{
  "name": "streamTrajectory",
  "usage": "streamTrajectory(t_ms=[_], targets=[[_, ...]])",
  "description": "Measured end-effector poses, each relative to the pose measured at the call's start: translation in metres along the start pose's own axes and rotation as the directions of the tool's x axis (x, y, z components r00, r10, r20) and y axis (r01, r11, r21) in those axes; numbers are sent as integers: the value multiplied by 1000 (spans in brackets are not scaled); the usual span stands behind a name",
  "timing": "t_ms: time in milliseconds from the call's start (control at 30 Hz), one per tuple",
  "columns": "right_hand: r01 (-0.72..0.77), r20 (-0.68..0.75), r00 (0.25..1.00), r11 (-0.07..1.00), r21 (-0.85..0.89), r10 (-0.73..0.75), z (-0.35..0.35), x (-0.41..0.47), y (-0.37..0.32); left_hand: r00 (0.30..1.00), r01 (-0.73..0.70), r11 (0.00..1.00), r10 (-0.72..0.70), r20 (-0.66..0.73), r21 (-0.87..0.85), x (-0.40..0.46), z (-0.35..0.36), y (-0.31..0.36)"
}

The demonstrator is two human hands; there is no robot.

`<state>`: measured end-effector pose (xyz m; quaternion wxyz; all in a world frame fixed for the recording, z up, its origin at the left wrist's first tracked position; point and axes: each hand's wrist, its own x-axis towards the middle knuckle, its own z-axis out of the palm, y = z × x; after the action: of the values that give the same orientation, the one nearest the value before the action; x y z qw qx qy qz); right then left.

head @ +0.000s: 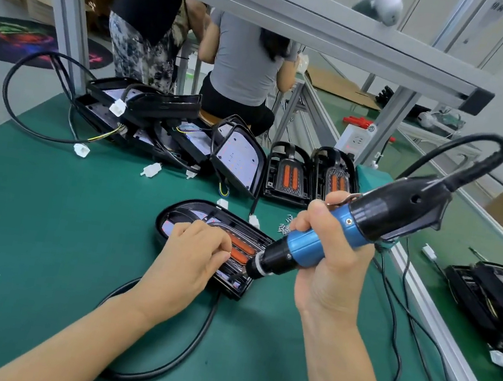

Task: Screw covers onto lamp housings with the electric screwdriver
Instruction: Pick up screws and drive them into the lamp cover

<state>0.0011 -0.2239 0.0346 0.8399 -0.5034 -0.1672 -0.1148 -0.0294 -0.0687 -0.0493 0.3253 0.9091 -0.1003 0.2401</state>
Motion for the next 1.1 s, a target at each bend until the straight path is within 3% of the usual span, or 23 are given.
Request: streamTrajectory(t_ms=[333, 633, 733, 833, 967, 1100], targets=[[-19, 63, 998, 999, -31, 21, 1, -2, 1, 1000, -6, 1000, 6, 0, -7, -2, 0, -2], [118, -157, 980, 992, -40, -122, -12, 7, -22, 1000, 0, 999, -1, 22, 54, -2, -11, 1], [164, -212, 953, 956, -243, -217, -33, 22, -36, 999, 23, 995, -26, 23, 98, 0, -12, 5], [54, -243, 956, 909, -413, -167, -66, 36, -40, 998, 50, 992, -52, 21, 112, 5, -10, 9], [-171, -250, 968, 715, -677, -5, -113, 53, -32, 998, 54, 981, -61, 32, 185, 16, -8, 9], [-327, -291, 943, 297, -897, 160, -145, 67, -12, 999, 23, 960, -10, -47, 279, 19, -13, 12]])
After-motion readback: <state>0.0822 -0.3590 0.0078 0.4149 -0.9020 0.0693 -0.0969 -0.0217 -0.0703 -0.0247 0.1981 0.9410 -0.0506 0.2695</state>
